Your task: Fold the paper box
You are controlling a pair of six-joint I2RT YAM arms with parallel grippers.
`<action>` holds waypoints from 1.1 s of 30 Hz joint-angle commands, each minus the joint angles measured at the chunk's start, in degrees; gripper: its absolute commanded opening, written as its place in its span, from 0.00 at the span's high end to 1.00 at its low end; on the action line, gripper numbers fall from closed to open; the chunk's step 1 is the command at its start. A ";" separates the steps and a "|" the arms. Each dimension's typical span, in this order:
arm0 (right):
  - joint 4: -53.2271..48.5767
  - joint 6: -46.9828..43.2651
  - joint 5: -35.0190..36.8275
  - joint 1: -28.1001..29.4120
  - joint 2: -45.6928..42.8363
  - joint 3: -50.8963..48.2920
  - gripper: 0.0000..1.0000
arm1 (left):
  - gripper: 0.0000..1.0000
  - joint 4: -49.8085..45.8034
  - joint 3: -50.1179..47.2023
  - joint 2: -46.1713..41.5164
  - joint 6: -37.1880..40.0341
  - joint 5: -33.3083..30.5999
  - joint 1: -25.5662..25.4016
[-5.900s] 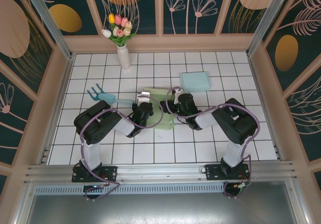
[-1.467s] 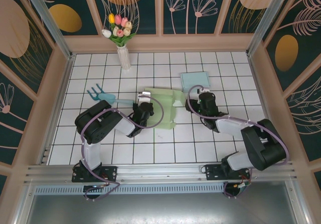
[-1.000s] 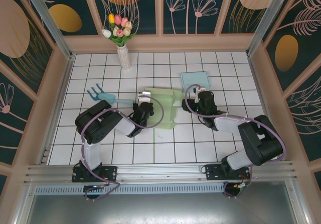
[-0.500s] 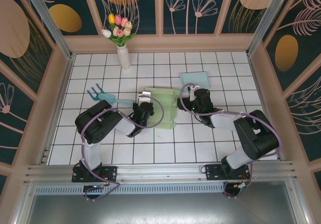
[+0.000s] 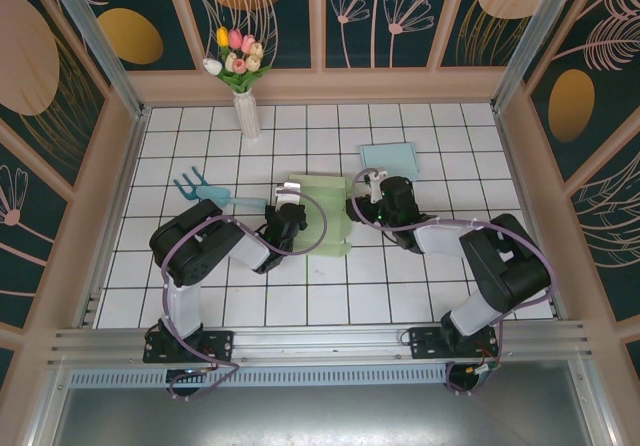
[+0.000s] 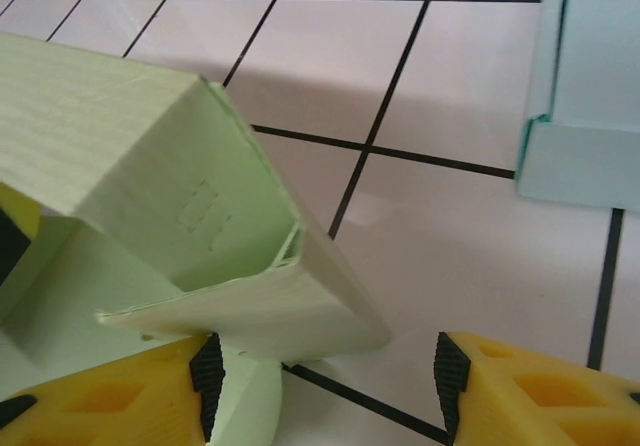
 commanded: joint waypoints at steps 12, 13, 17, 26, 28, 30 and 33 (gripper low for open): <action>4.19 -4.08 -7.54 1.35 2.04 1.91 0.48 | 0.86 -2.78 0.35 1.83 1.33 1.17 -0.28; 4.29 -4.16 -7.69 1.35 2.09 1.77 0.48 | 0.86 -2.78 0.34 1.79 1.29 1.19 -0.24; 4.07 -4.01 -6.93 2.67 1.26 1.08 0.46 | 0.86 -2.78 0.34 1.83 1.33 1.19 -0.31; -0.94 -2.85 -1.47 3.01 -7.92 -2.39 0.44 | 0.86 -2.90 0.34 1.83 1.33 1.19 -0.26; -2.51 -2.17 1.04 3.02 -11.13 -3.47 0.44 | 0.86 -3.01 0.47 1.81 1.31 1.19 -0.32; -3.93 -0.94 4.02 2.98 -13.57 -4.13 0.44 | 0.86 -3.09 0.44 1.70 1.29 1.19 -0.31; -5.92 1.33 11.64 2.93 -15.85 -4.80 0.41 | 0.86 -3.22 0.52 1.80 1.29 1.24 -0.26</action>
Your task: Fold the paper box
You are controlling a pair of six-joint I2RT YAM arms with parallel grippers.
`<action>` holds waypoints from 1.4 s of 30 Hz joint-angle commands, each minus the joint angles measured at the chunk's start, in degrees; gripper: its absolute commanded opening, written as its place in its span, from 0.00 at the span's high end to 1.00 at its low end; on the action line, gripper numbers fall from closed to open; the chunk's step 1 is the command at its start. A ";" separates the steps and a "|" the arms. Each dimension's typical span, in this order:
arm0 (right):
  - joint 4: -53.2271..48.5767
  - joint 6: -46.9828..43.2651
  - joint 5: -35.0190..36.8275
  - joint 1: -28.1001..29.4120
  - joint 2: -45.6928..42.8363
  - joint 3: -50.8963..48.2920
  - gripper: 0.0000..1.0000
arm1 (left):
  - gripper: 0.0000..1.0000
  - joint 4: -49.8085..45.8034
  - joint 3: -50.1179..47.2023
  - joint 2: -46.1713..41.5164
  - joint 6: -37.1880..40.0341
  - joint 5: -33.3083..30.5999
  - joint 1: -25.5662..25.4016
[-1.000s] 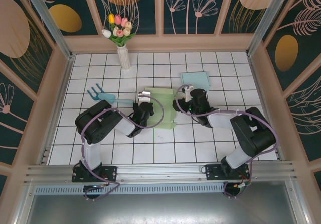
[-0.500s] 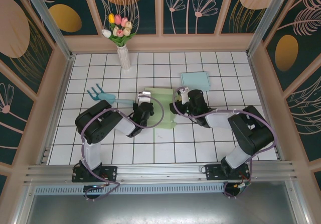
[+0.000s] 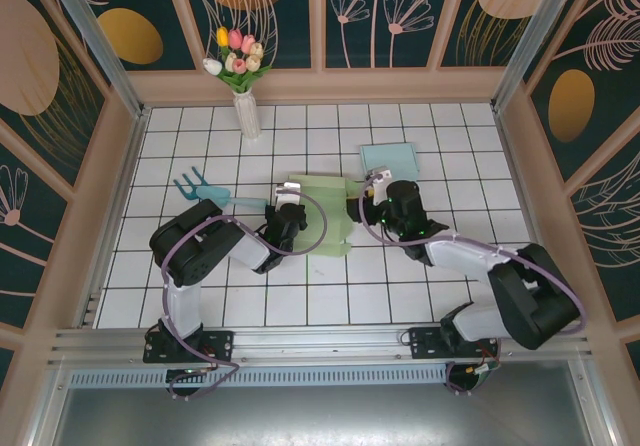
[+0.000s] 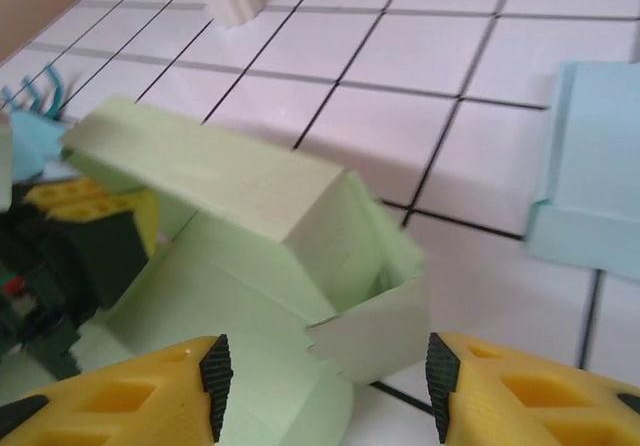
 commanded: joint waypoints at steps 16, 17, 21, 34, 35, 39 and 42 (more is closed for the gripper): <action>7.92 -12.60 -4.39 -5.31 16.42 2.93 0.44 | 0.86 -3.00 0.41 1.74 1.48 1.39 -0.25; 8.66 -13.01 -4.83 -5.58 17.11 3.05 0.44 | 0.86 -3.04 0.30 1.71 1.52 1.41 -0.30; 12.53 -13.76 -7.33 -7.06 18.80 2.63 0.44 | 0.86 -2.93 0.33 1.83 1.62 1.52 -0.31; 15.29 -20.76 -17.50 -8.18 22.52 4.15 0.45 | 0.86 -3.20 0.45 1.77 1.79 1.71 -0.29; 15.04 -21.20 -17.96 -8.09 22.75 4.51 0.46 | 0.86 -3.20 0.43 1.81 1.79 1.72 -0.31; 14.66 -22.61 -19.15 -7.76 22.94 4.96 0.51 | 0.86 -3.13 0.43 1.83 1.79 1.80 -0.31; 15.35 -23.50 -20.51 -7.08 22.49 4.28 0.55 | 0.86 -3.11 0.44 1.83 1.71 1.79 -0.28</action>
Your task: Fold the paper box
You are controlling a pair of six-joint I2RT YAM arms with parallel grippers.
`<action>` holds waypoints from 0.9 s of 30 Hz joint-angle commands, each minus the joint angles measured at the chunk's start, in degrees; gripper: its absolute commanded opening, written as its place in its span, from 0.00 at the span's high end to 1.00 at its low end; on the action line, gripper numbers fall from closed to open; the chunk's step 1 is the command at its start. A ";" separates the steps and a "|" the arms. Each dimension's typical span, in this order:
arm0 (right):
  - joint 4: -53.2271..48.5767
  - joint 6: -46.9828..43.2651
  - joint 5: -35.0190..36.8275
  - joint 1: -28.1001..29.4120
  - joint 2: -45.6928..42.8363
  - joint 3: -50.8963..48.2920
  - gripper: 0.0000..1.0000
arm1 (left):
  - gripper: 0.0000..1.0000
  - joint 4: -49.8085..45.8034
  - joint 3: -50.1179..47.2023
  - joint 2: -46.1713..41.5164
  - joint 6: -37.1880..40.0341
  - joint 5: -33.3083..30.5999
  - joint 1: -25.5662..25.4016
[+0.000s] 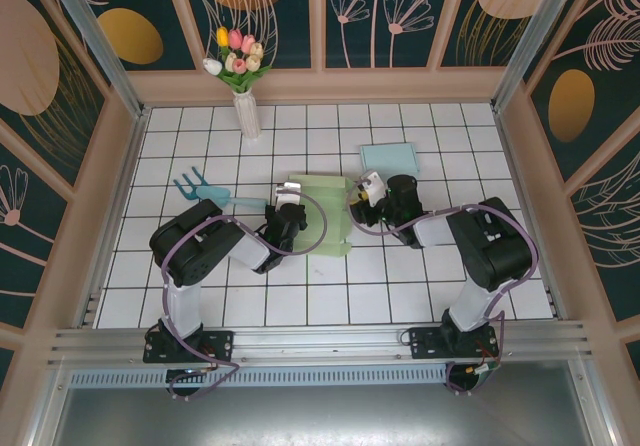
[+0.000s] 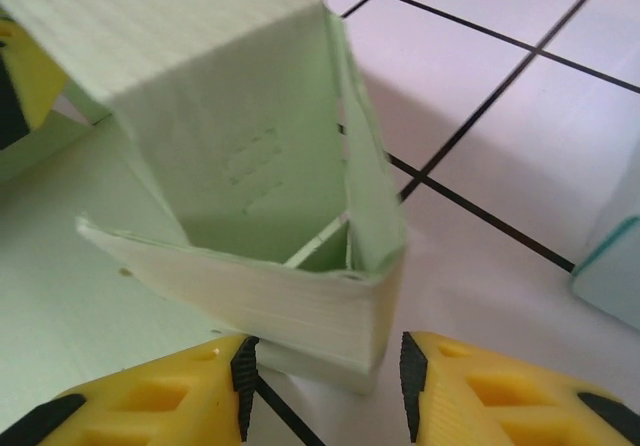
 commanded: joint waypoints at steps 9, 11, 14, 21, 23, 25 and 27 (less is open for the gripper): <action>2.49 -3.71 -3.64 3.87 -0.04 0.64 0.59 | 0.86 -3.13 0.45 1.83 1.42 1.59 -0.30; 2.46 -3.65 -2.88 4.46 -0.02 0.72 0.59 | 0.86 -3.13 0.49 1.83 1.42 1.60 -0.30; 2.43 -2.20 -0.84 5.08 0.53 1.30 0.60 | 0.86 -3.21 0.49 1.81 1.42 1.59 -0.32; 4.43 1.48 7.20 8.28 2.02 3.13 0.60 | 0.86 -3.13 0.45 1.83 1.42 1.60 -0.26; 5.69 2.73 9.24 8.48 2.17 3.13 0.60 | 0.86 -3.14 0.41 1.83 1.42 1.74 -0.29; 7.35 3.99 10.97 8.49 2.30 2.80 0.61 | 0.86 -3.14 0.43 1.92 1.45 1.77 -0.25; 9.52 5.14 12.19 8.51 2.41 2.01 0.61 | 0.86 -3.14 0.41 1.91 1.51 1.78 -0.31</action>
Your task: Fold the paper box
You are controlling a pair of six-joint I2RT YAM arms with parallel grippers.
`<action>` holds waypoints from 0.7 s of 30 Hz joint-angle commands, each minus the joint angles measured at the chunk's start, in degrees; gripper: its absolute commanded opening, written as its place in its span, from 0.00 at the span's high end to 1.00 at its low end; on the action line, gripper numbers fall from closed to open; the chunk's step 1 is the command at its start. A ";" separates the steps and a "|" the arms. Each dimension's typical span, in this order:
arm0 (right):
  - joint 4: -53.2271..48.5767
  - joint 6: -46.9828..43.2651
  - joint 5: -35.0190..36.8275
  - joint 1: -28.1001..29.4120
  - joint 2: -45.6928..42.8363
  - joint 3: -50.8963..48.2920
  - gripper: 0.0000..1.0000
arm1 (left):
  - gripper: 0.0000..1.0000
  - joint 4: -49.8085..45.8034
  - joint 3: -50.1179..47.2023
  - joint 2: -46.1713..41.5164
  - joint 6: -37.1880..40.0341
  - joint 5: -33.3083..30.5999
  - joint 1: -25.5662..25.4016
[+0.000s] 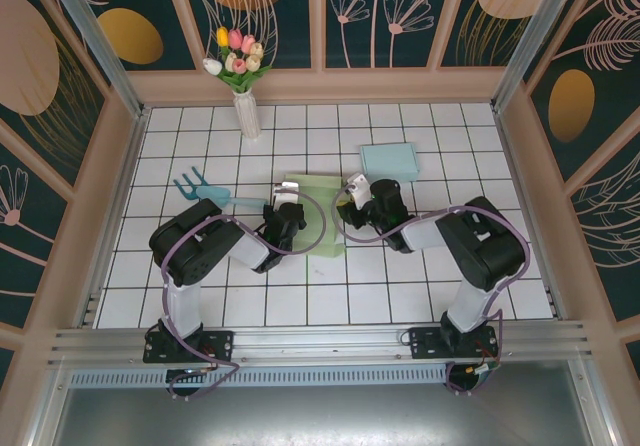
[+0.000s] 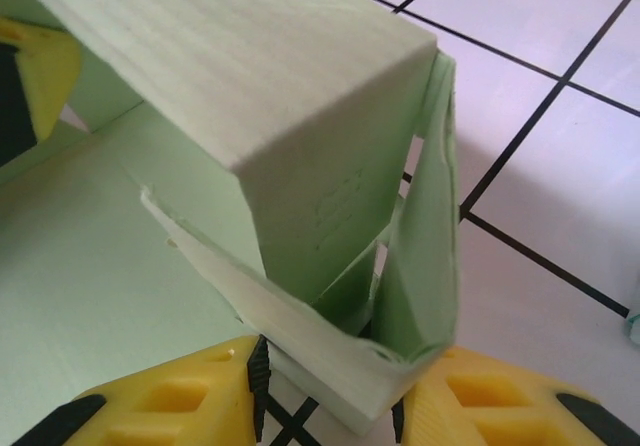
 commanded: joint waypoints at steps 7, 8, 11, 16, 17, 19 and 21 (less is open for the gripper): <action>8.81 3.26 -0.38 1.93 2.33 1.34 0.62 | 0.86 -2.82 0.49 1.84 1.53 3.19 -0.66; 8.88 2.96 -0.41 2.36 2.70 1.50 0.62 | 0.86 -2.80 0.49 1.92 1.46 3.18 -0.73; 8.88 3.19 0.37 3.19 3.68 2.12 0.61 | 0.86 -2.81 0.49 1.87 1.45 3.19 -0.68; 10.98 6.06 3.36 3.80 5.27 2.91 0.59 | 0.86 -2.85 0.53 1.87 1.44 3.12 -0.68; 11.57 6.65 4.41 3.98 5.63 3.09 0.59 | 0.86 -2.89 0.56 1.93 1.46 3.17 -0.71; 12.04 7.66 7.17 4.68 6.22 3.72 0.58 | 0.86 -2.89 0.55 1.85 1.44 3.15 -0.65; 12.21 8.99 10.66 5.44 7.15 4.63 0.58 | 0.86 -2.89 0.58 1.85 1.46 3.22 -0.67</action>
